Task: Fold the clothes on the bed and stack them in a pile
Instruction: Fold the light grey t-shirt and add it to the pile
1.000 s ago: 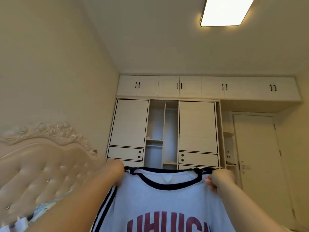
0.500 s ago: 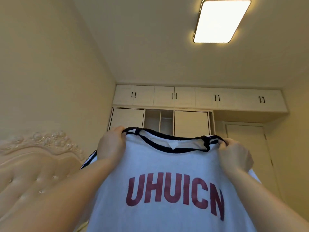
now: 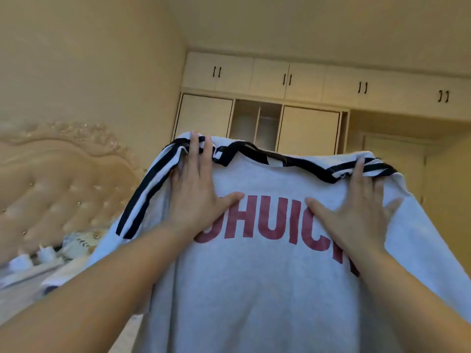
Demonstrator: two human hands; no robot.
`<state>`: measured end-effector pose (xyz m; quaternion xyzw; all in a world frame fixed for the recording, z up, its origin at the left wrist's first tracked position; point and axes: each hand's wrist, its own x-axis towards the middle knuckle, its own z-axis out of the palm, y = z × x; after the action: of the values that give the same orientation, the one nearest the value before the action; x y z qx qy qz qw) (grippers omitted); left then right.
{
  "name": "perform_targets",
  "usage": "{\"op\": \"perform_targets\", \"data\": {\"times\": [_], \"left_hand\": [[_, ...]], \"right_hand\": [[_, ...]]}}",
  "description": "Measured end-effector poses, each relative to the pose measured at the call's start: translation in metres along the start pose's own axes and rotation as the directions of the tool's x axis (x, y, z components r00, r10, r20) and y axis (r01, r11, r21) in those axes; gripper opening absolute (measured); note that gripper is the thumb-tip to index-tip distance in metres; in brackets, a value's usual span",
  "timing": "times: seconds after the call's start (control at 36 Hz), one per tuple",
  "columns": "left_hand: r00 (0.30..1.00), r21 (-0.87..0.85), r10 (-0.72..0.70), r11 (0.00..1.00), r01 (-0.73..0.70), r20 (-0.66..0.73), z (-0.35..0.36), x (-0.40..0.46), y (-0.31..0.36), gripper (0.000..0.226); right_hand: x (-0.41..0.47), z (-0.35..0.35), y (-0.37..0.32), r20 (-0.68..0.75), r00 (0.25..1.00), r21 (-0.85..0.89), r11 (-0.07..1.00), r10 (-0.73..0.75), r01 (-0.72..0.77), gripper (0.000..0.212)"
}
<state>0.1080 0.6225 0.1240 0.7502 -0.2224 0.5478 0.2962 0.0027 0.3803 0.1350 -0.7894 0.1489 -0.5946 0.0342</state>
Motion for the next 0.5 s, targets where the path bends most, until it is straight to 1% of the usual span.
{"op": "perform_targets", "data": {"times": [0.11,0.17,0.22,0.28,0.33,0.39,0.44,0.47,0.5], "left_hand": [[0.992,0.046,0.058,0.997,-0.063,0.113,0.043,-0.016,-0.022,0.124],[0.983,0.017,0.086,0.996,-0.09,0.165,0.07,-0.02,-0.029,0.125],[0.98,-0.015,0.091,0.996,-0.089,0.178,0.1,-0.025,-0.04,0.127],[0.981,-0.018,0.101,0.995,-0.099,0.163,0.135,-0.024,-0.056,0.129],[0.982,0.019,0.116,0.993,-0.121,0.151,0.176,-0.015,-0.076,0.129],[0.977,0.09,0.112,0.987,-0.13,0.179,0.226,-0.001,-0.097,0.128],[0.952,0.174,0.065,0.977,-0.121,0.3,0.283,0.013,-0.123,0.129],[0.918,0.207,0.02,0.972,-0.11,0.395,0.314,0.016,-0.138,0.129],[0.866,0.235,-0.054,0.969,-0.075,0.497,0.344,0.015,-0.154,0.129]], "right_hand": [[-0.028,0.041,0.036,0.139,0.989,-0.09,0.995,0.058,-0.046,0.116],[-0.034,0.063,0.051,0.172,0.982,-0.096,0.994,0.072,-0.056,0.115],[-0.036,0.092,0.064,0.192,0.98,-0.066,0.997,0.042,-0.03,0.114],[-0.029,0.126,0.077,0.194,0.981,-0.032,0.999,0.018,-0.012,0.116],[-0.012,0.17,0.087,0.199,0.98,-0.01,1.0,0.009,-0.008,0.117],[0.007,0.226,0.097,0.226,0.974,-0.052,0.999,0.007,0.005,0.118],[0.019,0.29,0.107,0.322,0.947,-0.133,0.99,-0.007,0.052,0.12],[0.021,0.326,0.114,0.395,0.918,-0.173,0.981,-0.017,0.092,0.12],[0.019,0.362,0.122,0.472,0.882,-0.216,0.967,-0.017,0.134,0.118]]}}
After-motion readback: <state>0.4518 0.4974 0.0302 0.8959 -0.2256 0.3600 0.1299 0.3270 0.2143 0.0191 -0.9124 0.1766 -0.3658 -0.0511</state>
